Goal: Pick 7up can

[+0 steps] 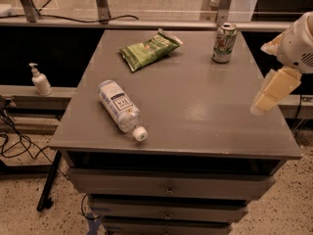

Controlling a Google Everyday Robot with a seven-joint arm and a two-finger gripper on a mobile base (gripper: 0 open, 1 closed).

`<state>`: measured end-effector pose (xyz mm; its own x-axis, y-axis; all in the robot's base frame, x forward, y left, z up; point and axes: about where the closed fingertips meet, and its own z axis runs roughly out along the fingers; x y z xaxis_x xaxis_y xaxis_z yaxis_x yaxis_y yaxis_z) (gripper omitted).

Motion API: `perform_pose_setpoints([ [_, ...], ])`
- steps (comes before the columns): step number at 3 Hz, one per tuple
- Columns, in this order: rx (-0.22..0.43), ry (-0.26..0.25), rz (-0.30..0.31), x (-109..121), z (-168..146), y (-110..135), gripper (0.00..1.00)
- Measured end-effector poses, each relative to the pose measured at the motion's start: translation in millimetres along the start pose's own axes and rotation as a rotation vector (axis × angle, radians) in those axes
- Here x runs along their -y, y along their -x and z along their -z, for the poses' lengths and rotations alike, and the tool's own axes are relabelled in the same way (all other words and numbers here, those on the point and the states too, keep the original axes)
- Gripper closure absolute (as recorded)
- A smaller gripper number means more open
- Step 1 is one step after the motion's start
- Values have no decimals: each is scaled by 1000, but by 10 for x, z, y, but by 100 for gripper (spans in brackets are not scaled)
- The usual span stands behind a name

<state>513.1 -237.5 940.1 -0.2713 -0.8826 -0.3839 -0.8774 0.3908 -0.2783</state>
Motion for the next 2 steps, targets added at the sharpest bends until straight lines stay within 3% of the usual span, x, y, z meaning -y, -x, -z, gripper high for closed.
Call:
perform_pose_setpoints([
  [1,82,-18,-85,393,-300,-142,0],
  [2,178,-39,-168,706,-567,-69,0],
])
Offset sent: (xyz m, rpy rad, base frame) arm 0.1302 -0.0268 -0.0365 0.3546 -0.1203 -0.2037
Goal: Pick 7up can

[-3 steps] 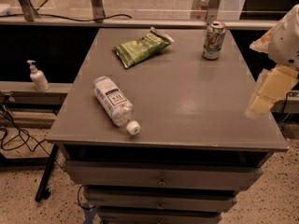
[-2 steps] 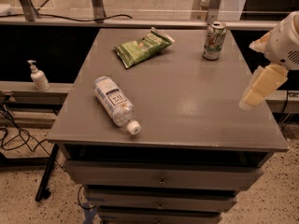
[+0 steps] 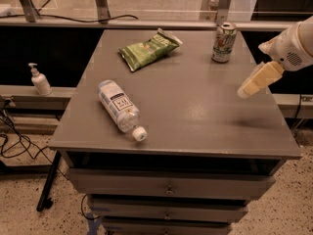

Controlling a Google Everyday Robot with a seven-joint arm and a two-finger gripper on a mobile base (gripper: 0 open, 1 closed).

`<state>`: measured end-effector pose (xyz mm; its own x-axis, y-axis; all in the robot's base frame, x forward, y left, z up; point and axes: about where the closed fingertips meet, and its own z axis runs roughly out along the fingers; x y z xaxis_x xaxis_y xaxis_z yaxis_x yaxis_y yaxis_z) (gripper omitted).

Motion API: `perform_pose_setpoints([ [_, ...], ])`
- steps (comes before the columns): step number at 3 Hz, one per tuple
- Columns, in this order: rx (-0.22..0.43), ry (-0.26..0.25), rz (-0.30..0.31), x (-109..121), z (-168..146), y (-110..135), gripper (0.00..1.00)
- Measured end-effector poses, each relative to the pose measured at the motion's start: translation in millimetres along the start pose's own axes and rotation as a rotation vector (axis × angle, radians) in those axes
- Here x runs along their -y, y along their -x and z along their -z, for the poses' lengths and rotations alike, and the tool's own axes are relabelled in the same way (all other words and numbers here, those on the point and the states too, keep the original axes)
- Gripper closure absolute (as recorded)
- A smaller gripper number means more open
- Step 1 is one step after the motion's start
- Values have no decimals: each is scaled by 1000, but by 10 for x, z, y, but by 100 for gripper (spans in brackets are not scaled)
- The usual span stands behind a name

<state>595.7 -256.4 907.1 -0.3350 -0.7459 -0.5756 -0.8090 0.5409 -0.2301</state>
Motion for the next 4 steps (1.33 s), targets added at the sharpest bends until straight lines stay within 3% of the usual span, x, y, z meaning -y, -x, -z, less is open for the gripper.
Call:
perform_pose_setpoints([
  [1,0,0,0,0,-1,0,0],
  [2,49,7,-33,13,-170,135,0],
  [4,187,-48,-152,493,-536,409,0],
])
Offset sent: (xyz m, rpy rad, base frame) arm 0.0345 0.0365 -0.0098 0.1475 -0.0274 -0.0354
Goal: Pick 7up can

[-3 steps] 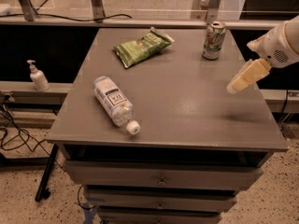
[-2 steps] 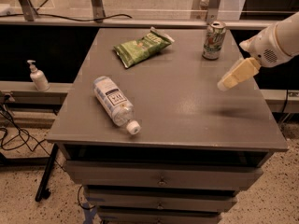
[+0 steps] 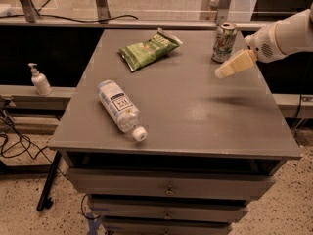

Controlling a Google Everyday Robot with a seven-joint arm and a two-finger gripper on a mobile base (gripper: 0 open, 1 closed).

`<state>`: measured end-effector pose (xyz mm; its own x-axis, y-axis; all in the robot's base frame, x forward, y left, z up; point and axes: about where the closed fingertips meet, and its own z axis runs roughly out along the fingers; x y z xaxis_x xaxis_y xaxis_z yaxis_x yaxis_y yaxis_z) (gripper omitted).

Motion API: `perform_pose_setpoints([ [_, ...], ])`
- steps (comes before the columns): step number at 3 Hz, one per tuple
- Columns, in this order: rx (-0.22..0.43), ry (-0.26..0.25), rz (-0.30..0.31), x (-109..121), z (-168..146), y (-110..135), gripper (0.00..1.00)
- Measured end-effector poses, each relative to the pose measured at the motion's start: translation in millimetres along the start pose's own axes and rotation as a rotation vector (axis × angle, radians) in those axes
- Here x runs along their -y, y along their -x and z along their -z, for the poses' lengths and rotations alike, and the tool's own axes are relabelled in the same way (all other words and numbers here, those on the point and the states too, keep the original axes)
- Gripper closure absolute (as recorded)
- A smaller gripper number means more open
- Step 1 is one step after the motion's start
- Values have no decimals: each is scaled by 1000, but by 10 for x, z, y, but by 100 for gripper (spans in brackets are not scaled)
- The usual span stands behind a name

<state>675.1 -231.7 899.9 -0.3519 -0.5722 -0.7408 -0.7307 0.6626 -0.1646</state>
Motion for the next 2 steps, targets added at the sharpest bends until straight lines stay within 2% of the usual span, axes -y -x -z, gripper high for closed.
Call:
perform_pose_setpoints([
  [2,111,-40,-114,393,-433,77,0],
])
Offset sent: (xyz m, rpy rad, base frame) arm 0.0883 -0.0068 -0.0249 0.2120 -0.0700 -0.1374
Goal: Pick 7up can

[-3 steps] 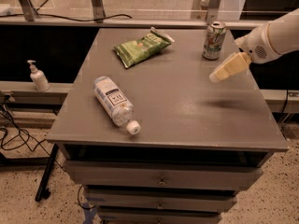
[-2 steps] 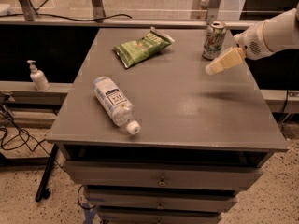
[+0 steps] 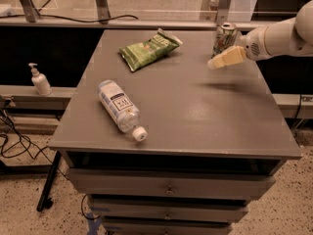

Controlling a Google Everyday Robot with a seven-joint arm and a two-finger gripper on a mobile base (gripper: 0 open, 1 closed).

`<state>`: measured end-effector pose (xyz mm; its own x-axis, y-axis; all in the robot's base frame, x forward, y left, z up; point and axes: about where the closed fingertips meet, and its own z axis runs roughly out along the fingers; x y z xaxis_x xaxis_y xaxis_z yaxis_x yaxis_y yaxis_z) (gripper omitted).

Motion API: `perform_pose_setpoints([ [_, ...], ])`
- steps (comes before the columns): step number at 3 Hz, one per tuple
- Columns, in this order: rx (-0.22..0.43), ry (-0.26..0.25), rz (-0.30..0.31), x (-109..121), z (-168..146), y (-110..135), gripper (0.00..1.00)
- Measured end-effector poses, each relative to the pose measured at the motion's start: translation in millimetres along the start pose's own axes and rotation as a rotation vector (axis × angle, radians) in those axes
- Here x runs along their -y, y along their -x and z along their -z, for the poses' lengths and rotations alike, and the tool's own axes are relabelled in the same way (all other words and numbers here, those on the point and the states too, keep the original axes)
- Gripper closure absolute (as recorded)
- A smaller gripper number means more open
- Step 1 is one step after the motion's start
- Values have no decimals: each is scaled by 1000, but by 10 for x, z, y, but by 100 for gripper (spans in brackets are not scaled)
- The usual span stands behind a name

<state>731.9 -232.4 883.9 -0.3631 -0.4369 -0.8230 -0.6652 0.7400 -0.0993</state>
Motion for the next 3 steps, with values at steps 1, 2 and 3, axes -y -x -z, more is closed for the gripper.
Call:
perform_pose_setpoints([
  [1,65,-18,-37,195,-152,59,0],
  [2,136,-37,-78,424,-257,123,0],
  [3,185,-34,-128,547,-370,198,18],
])
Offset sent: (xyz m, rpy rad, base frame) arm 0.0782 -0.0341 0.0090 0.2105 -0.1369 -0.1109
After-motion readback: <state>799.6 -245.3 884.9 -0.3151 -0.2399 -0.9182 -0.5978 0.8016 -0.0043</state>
